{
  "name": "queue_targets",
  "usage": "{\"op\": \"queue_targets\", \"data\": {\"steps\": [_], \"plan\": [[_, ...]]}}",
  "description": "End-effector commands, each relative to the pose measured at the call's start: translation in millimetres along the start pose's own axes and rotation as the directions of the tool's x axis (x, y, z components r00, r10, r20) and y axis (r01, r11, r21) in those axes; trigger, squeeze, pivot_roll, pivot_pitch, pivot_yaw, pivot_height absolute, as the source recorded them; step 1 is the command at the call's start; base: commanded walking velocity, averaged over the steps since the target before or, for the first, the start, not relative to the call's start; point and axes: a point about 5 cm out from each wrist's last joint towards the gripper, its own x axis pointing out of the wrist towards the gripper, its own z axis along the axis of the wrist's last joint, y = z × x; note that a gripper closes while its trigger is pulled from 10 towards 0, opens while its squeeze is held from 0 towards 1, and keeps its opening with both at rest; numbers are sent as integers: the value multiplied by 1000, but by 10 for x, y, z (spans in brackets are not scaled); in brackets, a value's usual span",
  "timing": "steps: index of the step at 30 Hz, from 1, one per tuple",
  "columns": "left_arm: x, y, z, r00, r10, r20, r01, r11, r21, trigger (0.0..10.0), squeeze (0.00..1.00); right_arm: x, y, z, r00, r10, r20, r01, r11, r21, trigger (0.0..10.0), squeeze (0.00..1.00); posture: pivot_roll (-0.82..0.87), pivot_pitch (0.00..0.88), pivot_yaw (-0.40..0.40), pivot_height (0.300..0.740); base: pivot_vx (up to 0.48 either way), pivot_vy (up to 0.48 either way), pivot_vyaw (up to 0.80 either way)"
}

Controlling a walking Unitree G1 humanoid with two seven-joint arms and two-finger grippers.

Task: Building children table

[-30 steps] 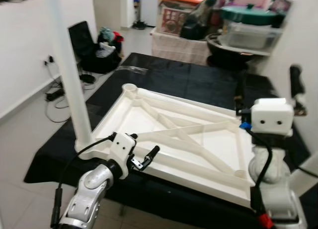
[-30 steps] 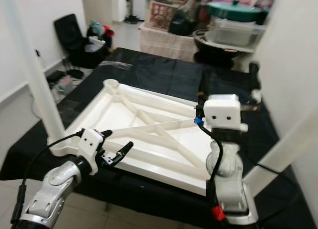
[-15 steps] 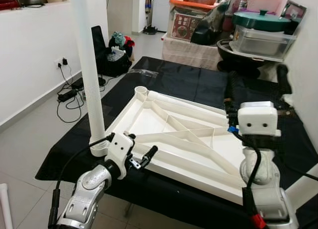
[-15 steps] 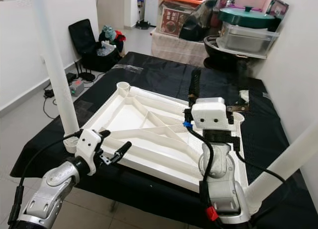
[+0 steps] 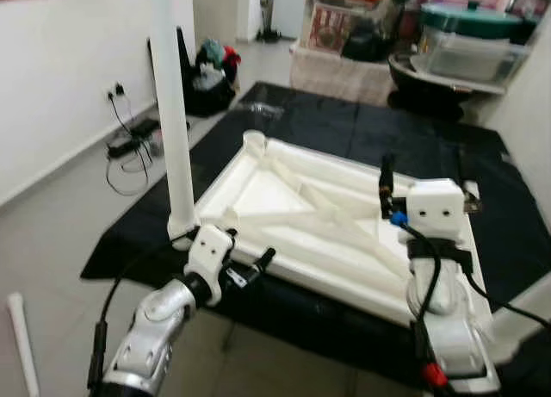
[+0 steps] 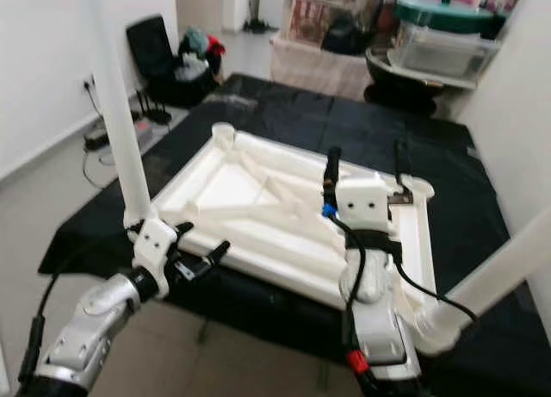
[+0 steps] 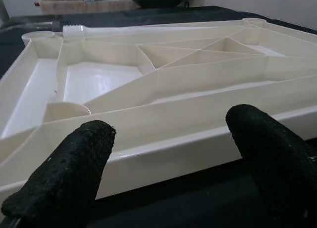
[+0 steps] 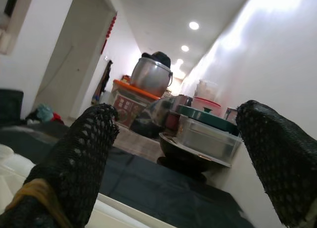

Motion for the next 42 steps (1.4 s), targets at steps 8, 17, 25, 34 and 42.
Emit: {"op": "queue_targets", "data": {"steps": [8,17,25,34,42], "plan": [[32,-34,19,1000,-13,15,14,1000,-20,10000,0,-14,-74,-45,999,-19,-30,20,999,28,10000,0,36,0,-109,740,0,0,-800],[34,-27,10,1000,-4,12,4,1000,-25,10000,0,-19,-22,79,998,29,51,-33,997,65,10000,0,32,0,-110,740,0,0,-800],[38,-23,4,1000,-6,9,6,1000,-14,10000,0,-112,-183,389,950,-56,308,91,991,-103,10000,0,29,0,-105,740,0,0,0],[39,-4,-10,1000,-5,-4,5,1000,3,10000,0,-68,-383,608,889,-206,409,275,955,-115,10000,0,33,0,-98,740,0,0,0],[47,4,-4,1000,-5,-4,5,1000,10,10000,0,39,-455,240,946,-284,157,289,957,-10,10000,0,39,0,-99,740,0,0,0]]}}
